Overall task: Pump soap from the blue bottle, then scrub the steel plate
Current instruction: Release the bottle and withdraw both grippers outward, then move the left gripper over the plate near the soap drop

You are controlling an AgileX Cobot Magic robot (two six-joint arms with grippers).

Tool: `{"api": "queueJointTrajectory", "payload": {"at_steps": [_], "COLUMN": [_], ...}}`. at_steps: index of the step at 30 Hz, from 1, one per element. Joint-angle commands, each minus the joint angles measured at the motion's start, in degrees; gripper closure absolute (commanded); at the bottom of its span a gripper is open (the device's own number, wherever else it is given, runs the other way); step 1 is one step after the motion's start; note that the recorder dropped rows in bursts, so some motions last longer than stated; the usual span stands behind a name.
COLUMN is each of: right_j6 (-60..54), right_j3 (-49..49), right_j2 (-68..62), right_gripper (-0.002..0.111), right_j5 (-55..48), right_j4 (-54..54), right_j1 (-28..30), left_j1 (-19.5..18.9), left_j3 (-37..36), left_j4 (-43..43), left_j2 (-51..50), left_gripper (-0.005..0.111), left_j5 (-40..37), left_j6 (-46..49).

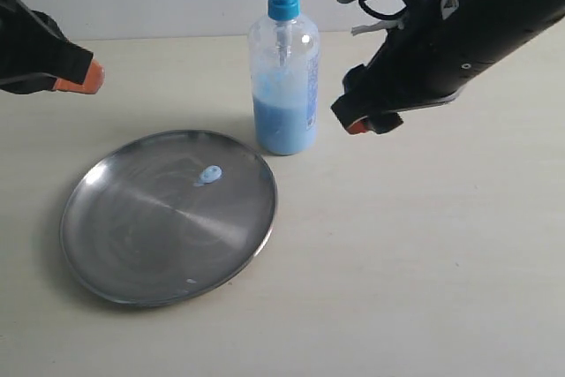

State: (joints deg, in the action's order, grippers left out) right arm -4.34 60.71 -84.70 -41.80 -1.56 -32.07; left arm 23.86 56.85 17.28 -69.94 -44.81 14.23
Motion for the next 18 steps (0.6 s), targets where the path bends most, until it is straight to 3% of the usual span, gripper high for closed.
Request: {"api": "queueJointTrajectory", "payload": {"at_steps": [1, 7, 11, 18], "right_j6": [-0.6, -0.6, -0.6, -0.4], "right_j3": [0.2, 0.1, -1.5, -8.1], "right_j2": [4.7, 12.7, 19.9, 34.6], "right_gripper": [0.061, 0.094, 0.108, 0.108], "right_j5": [-6.3, -10.7, -9.5, -3.5], "right_j4": [0.4, 0.4, 0.4, 0.4], "right_j1": [0.1, 0.1, 0.1, 0.1], "left_j1": [0.1, 0.1, 0.1, 0.1], "left_j3": [-0.3, -1.4, -4.2, -9.1], "left_j4": [0.8, 5.2, 5.6, 5.6], "left_j2": [0.3, 1.0, 2.2, 2.5], "left_gripper": [0.107, 0.107, 0.107, 0.107], "left_j5": [-2.0, -2.8, -1.1, 3.4], "left_j6": [-5.1, -7.8, -9.5, -10.4]}}
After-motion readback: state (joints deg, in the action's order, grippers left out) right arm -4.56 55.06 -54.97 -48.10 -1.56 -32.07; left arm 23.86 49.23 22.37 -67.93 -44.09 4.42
